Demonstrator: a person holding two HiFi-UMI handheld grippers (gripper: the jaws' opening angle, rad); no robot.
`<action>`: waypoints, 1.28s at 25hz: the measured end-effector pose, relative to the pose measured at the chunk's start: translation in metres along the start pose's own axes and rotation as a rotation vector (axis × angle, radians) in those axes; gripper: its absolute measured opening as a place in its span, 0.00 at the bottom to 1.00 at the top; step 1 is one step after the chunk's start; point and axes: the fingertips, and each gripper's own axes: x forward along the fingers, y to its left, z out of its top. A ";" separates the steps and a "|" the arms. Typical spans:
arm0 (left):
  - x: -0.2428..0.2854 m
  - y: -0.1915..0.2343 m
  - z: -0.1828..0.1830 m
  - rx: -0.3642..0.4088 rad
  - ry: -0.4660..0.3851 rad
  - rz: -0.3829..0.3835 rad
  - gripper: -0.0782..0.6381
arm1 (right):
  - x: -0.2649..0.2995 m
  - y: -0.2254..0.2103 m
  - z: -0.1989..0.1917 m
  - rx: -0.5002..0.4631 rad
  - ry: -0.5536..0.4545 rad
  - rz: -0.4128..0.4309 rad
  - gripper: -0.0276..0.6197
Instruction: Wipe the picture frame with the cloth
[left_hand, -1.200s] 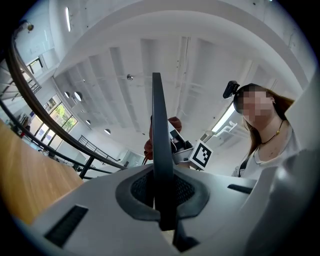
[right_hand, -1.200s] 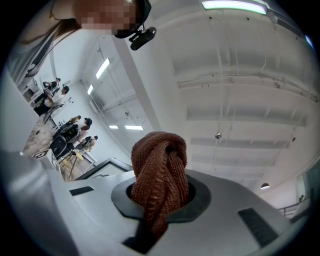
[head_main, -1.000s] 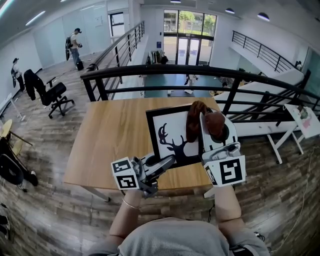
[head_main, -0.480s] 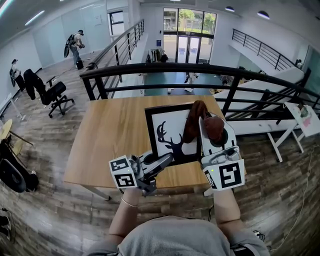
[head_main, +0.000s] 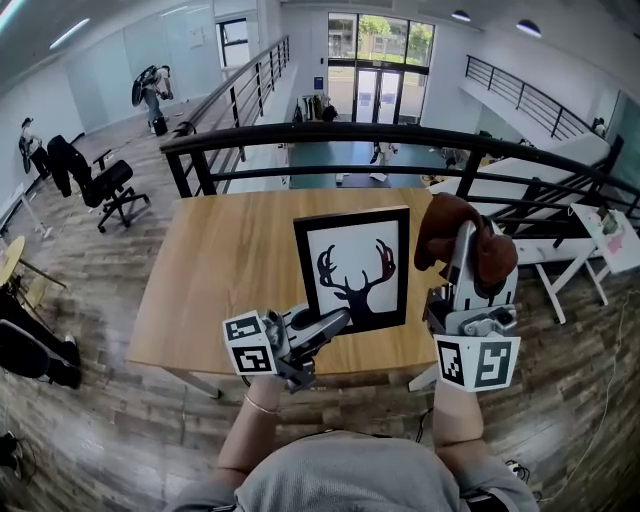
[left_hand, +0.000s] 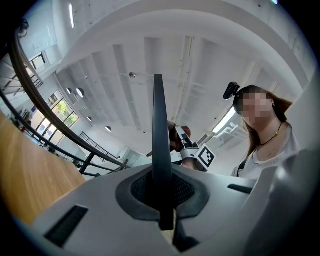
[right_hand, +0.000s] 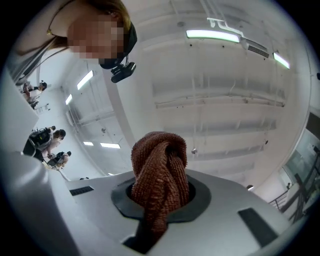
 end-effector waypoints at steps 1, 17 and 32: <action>0.000 0.000 0.000 -0.004 -0.001 0.001 0.13 | 0.001 0.003 -0.002 0.006 0.019 0.028 0.11; -0.003 -0.001 0.001 0.048 0.027 0.016 0.13 | -0.010 0.063 -0.071 -0.120 0.302 0.220 0.11; 0.003 -0.002 0.009 -0.012 -0.111 0.010 0.13 | -0.049 0.074 -0.087 -0.049 0.367 0.301 0.11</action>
